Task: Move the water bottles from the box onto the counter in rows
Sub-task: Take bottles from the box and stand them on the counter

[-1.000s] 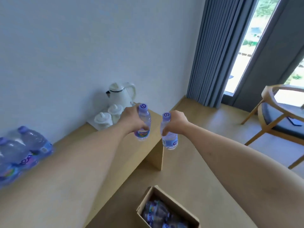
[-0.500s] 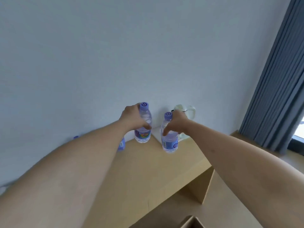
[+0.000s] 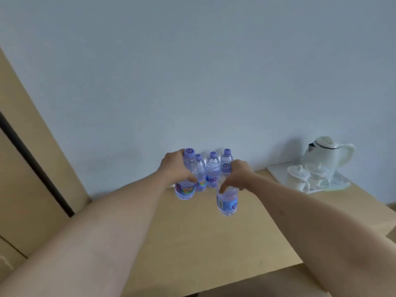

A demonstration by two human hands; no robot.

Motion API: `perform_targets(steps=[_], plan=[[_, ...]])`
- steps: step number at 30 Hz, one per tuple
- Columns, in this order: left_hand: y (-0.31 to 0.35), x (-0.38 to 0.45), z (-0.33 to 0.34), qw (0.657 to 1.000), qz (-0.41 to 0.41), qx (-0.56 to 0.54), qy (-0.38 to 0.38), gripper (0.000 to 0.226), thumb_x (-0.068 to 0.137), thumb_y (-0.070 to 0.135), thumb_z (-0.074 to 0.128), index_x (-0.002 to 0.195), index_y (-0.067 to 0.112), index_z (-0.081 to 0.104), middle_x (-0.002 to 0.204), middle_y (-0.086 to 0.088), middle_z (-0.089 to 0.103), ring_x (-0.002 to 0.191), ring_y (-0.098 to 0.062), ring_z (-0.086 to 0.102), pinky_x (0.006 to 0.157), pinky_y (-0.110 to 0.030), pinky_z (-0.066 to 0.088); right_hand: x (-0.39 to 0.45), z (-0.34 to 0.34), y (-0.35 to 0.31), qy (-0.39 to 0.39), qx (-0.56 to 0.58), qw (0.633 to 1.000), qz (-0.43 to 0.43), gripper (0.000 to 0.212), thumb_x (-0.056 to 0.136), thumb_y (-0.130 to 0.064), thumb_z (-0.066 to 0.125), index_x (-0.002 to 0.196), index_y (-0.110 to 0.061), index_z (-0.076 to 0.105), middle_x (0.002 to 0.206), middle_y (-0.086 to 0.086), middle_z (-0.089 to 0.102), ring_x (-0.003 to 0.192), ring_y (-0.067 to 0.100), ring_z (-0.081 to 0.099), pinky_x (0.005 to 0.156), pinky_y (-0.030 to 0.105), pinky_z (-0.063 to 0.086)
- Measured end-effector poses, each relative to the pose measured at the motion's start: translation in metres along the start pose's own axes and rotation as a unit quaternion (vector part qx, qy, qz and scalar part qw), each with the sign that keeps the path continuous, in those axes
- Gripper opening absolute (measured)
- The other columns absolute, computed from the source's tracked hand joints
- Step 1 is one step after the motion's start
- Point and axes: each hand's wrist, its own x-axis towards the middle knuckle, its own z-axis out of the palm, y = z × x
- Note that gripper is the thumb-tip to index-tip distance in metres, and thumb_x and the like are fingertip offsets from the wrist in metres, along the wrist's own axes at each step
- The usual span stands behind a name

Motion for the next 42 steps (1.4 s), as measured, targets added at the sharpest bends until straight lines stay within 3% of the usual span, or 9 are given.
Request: perform_targets(steps=[5, 11, 16, 21, 25, 28, 36, 39, 42], plan=[[-0.035, 0.006, 0.016, 0.999, -0.043, -0.008, 0.01, 0.076, 0.037, 0.039, 0.085, 0.108, 0.034, 0.059, 0.096, 0.011, 0.064, 0.086, -0.014, 0.063, 0.076, -0.033, 0.056, 0.029, 0.033, -0.013, -0.031, -0.039, 0.998, -0.038, 0.059, 0.046, -0.03, 0.093, 0.075, -0.017, 0.044, 0.076, -0.001, 0.051, 0.071, 0.019, 0.06, 0.06, 0.031, 0.058], [-0.053, 0.026, 0.047, 0.993, -0.109, -0.044, 0.015, 0.062, 0.039, 0.033, 0.083, 0.095, 0.032, 0.057, 0.089, 0.009, 0.064, 0.079, -0.014, 0.063, 0.067, -0.029, 0.055, 0.074, 0.054, -0.01, -0.045, -0.027, 0.997, -0.061, 0.058, 0.043, -0.027, 0.094, 0.065, -0.018, 0.041, 0.067, -0.003, 0.049, 0.06, 0.013, 0.051, 0.046, 0.021, 0.034], [-0.064, 0.049, 0.073, 0.989, -0.137, -0.058, 0.015, 0.057, 0.045, 0.031, 0.083, 0.094, 0.033, 0.055, 0.088, 0.01, 0.064, 0.08, -0.015, 0.063, 0.063, -0.024, 0.049, 0.112, 0.07, -0.001, -0.055, -0.027, 0.996, -0.062, 0.056, 0.043, -0.025, 0.092, 0.064, -0.019, 0.041, 0.066, -0.004, 0.046, 0.057, 0.012, 0.047, 0.045, 0.022, 0.035], [-0.076, 0.07, 0.097, 0.985, -0.153, -0.074, 0.019, 0.056, 0.05, 0.027, 0.083, 0.099, 0.03, 0.057, 0.092, 0.008, 0.066, 0.084, -0.017, 0.066, 0.075, -0.032, 0.057, 0.145, 0.086, 0.004, -0.059, -0.017, 0.997, -0.053, 0.057, 0.044, -0.026, 0.093, 0.065, -0.019, 0.041, 0.063, -0.004, 0.046, 0.054, 0.01, 0.045, 0.043, 0.022, 0.031], [-0.082, 0.086, 0.115, 0.986, -0.15, -0.066, 0.036, 0.056, 0.054, 0.024, 0.083, 0.104, 0.024, 0.057, 0.092, 0.006, 0.066, 0.084, -0.019, 0.065, 0.07, -0.026, 0.051, 0.164, 0.1, 0.006, -0.069, -0.019, 0.996, -0.052, 0.054, 0.045, -0.028, 0.092, 0.073, -0.016, 0.048, 0.067, -0.002, 0.05, 0.063, 0.016, 0.054, 0.046, 0.024, 0.036], [-0.088, 0.095, 0.125, 0.986, -0.15, -0.06, 0.045, 0.056, 0.056, 0.021, 0.083, 0.106, 0.019, 0.057, 0.091, 0.004, 0.067, 0.084, -0.02, 0.064, 0.069, -0.026, 0.049, 0.175, 0.107, 0.002, -0.067, -0.023, 0.996, -0.044, 0.052, 0.045, -0.03, 0.091, 0.069, -0.017, 0.046, 0.068, -0.001, 0.052, 0.056, 0.011, 0.05, 0.043, 0.022, 0.034], [-0.103, 0.113, 0.129, 0.982, -0.178, -0.026, 0.053, 0.065, 0.044, 0.03, 0.09, 0.099, 0.018, 0.056, 0.096, -0.001, 0.059, 0.08, -0.017, 0.054, 0.065, -0.023, 0.037, 0.185, 0.117, -0.006, -0.05, -0.013, 0.998, -0.04, 0.06, 0.041, -0.041, 0.092, 0.07, -0.02, 0.044, 0.07, -0.004, 0.051, 0.058, 0.005, 0.047, 0.041, 0.021, 0.029], [-0.106, 0.109, 0.129, 0.982, -0.183, -0.035, 0.042, 0.077, 0.043, 0.03, 0.093, 0.103, 0.015, 0.047, 0.103, -0.002, 0.056, 0.087, -0.019, 0.053, 0.067, -0.026, 0.039, 0.182, 0.116, -0.006, -0.052, -0.011, 0.998, -0.044, 0.065, 0.042, -0.043, 0.093, 0.081, -0.018, 0.048, 0.074, -0.005, 0.05, 0.064, 0.009, 0.05, 0.045, 0.022, 0.032], [-0.105, 0.106, 0.126, 0.982, -0.18, -0.049, 0.023, 0.083, 0.045, 0.027, 0.093, 0.112, 0.015, 0.046, 0.11, -0.005, 0.055, 0.095, -0.022, 0.055, 0.072, -0.028, 0.042, 0.177, 0.114, -0.005, -0.059, -0.01, 0.997, -0.046, 0.075, 0.047, -0.042, 0.092, 0.101, -0.014, 0.048, 0.086, -0.002, 0.054, 0.083, 0.019, 0.054, 0.06, 0.028, 0.043]])
